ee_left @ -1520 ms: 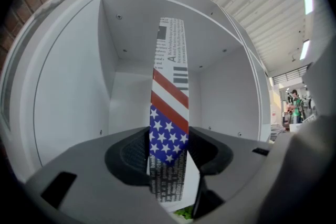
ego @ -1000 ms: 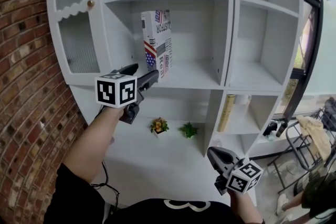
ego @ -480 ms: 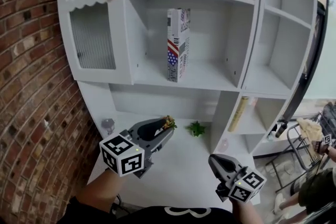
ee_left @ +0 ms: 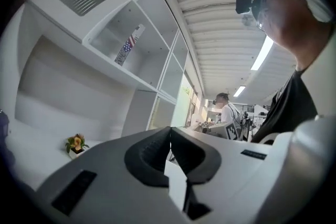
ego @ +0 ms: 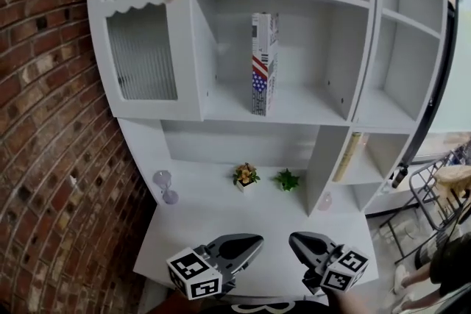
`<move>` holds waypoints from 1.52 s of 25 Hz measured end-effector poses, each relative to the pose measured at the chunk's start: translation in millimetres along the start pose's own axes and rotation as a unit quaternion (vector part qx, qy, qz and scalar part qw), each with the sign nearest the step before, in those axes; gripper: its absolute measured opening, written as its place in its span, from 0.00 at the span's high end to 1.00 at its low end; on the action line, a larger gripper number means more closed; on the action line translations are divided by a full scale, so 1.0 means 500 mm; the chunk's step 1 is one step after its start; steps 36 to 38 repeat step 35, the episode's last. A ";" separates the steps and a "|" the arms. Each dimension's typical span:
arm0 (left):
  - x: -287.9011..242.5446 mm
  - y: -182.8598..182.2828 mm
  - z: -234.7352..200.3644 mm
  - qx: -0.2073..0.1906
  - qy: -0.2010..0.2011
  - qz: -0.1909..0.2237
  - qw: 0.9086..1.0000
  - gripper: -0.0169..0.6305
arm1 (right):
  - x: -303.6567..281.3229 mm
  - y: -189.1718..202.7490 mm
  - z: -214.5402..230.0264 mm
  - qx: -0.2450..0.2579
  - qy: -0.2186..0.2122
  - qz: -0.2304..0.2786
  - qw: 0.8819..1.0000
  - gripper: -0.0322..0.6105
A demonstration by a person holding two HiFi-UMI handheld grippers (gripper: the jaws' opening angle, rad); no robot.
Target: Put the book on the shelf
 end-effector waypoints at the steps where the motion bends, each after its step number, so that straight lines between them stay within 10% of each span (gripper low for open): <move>1: 0.007 0.014 0.001 -0.001 -0.004 -0.006 1.000 0.97 | -0.006 0.003 -0.008 -0.002 -0.004 0.002 1.000 0.93; 21: 0.139 0.078 -0.005 0.075 -0.058 0.014 0.995 0.97 | -0.037 0.040 -0.107 0.020 -0.037 0.002 0.999 0.94; 38: 0.109 0.072 0.009 0.063 -0.058 -0.001 0.996 0.97 | -0.017 0.024 -0.096 0.038 -0.034 0.006 0.999 0.94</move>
Point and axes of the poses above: the fingertips, and each gripper's own axes: x backward along the fingers, z to its right, y out of its underside, the point moved 5 cm from there along x, backward along the fingers
